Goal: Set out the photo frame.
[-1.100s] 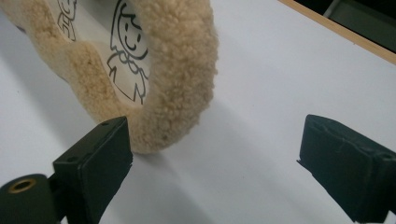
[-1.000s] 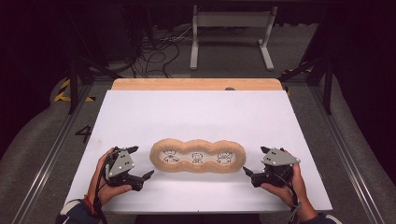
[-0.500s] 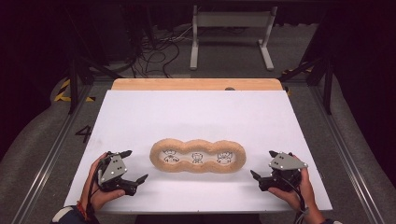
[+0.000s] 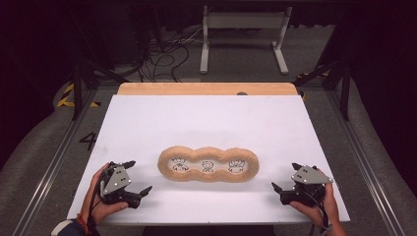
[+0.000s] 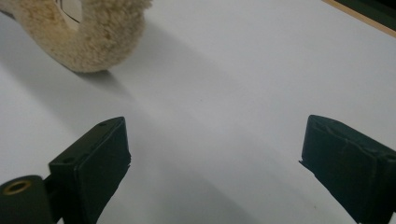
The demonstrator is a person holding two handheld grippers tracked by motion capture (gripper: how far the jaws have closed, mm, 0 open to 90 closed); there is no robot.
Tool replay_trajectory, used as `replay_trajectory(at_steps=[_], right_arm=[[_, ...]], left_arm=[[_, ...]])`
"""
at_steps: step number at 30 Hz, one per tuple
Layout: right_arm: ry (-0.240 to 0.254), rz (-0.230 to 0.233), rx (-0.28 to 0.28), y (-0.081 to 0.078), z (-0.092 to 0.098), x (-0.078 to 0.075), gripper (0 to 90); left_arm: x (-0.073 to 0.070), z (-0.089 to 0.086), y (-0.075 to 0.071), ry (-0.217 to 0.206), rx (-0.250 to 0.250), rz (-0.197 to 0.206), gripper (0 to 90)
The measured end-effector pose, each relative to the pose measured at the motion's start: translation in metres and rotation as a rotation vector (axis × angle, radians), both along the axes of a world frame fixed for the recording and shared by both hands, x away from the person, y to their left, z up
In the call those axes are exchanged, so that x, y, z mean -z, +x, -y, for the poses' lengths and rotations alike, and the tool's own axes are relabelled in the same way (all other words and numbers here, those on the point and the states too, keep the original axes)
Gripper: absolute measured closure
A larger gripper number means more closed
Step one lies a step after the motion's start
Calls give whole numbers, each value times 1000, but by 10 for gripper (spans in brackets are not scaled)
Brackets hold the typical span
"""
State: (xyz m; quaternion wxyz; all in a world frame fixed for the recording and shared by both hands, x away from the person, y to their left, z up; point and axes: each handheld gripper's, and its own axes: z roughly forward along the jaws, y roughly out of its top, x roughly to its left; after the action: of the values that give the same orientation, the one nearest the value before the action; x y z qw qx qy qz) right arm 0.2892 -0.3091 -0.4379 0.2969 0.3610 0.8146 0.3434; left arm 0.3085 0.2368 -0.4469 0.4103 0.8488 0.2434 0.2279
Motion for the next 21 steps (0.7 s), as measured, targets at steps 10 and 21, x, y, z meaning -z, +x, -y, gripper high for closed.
replay_trajectory(at_steps=[10, 21], right_arm=[[32, -1, 49, -6, 17, 6, 76], [67, -7, 95, -15, 35, 10, 75]], left_arm=[[5, -13, 0, -15, -26, -25, 49], [9, -41, -5, -79, -96, -38, 50]])
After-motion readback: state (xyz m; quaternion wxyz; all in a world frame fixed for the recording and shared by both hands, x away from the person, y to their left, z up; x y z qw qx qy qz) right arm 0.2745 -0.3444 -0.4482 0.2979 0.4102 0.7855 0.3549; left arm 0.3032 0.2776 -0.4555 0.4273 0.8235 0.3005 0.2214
